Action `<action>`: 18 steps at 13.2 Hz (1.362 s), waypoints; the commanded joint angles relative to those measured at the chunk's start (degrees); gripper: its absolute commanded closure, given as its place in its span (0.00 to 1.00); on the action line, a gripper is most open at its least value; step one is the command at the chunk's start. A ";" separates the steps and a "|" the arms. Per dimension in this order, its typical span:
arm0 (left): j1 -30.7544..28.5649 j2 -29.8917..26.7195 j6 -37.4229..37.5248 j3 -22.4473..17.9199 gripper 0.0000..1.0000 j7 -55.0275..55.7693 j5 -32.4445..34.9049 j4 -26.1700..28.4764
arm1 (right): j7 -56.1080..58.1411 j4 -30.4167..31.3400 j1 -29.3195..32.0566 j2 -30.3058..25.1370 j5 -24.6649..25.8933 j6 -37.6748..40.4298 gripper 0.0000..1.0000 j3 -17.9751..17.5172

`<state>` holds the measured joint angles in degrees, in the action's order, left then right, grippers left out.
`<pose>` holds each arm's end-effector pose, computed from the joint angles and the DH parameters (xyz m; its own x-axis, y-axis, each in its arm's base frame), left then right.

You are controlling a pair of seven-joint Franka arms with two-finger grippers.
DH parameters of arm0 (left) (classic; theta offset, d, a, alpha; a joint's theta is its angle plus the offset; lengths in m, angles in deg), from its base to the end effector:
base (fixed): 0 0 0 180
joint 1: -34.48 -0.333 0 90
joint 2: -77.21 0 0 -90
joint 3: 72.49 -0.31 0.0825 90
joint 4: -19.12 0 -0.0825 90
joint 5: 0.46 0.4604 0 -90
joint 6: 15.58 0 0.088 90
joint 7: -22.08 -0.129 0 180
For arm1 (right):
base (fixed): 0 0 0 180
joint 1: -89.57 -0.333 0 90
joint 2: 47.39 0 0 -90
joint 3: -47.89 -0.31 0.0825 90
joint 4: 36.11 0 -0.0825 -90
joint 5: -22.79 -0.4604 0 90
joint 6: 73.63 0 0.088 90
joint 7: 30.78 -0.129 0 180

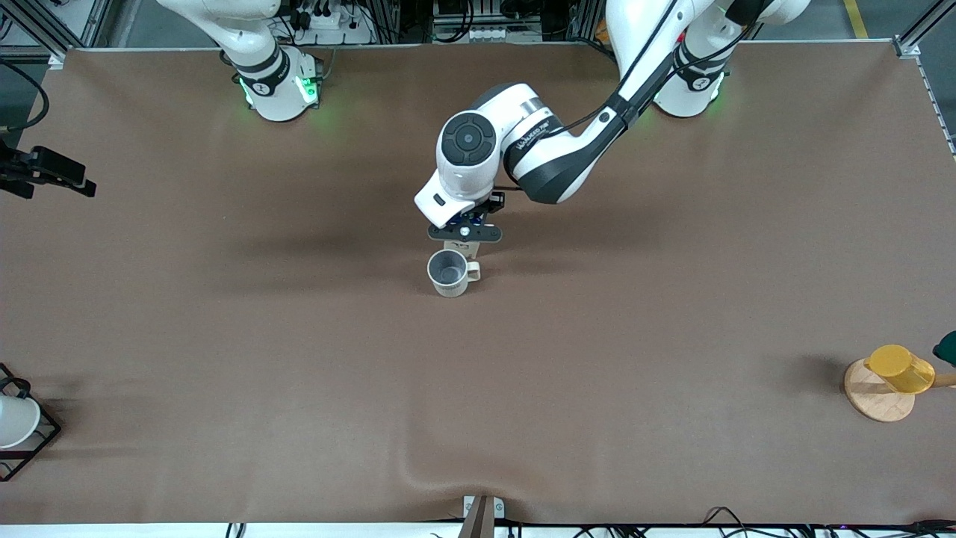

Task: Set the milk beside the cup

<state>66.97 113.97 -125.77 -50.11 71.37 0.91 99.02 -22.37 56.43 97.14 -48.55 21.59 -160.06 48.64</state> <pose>0.4845 -0.6051 0.2904 0.9778 -0.0506 -0.2036 -0.0349 -0.9962 0.0802 0.6089 -0.0863 0.5799 0.9966 0.0034 -0.0822 0.0006 -0.9994 -0.0336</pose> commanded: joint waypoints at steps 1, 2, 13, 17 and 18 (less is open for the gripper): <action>1.08 1.47 -1.77 -0.67 0.48 0.64 0.56 -1.33 | 0.38 0.02 -1.32 -1.22 2.42 -0.14 0.00 0.13; 1.17 1.56 -2.56 -1.02 0.25 0.46 0.56 -1.33 | 0.29 0.19 -1.32 -1.13 2.17 -0.06 0.00 0.22; -12.85 -17.58 9.63 -1.20 0.00 0.37 0.74 -1.15 | 1.08 -0.51 0.52 -0.43 0.85 0.56 0.00 0.66; -24.91 -22.08 15.17 -1.46 0.00 -10.74 1.17 -0.97 | 1.00 -1.04 0.61 -0.52 0.94 0.56 0.00 0.74; -27.54 -22.78 16.66 -1.46 0.00 -17.05 3.09 -0.97 | 0.99 -1.21 0.61 -0.43 0.94 0.56 0.00 0.74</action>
<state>42.94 93.14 -110.92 -52.01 61.55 1.69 96.29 -22.23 55.88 97.18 -48.60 22.57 -159.95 49.54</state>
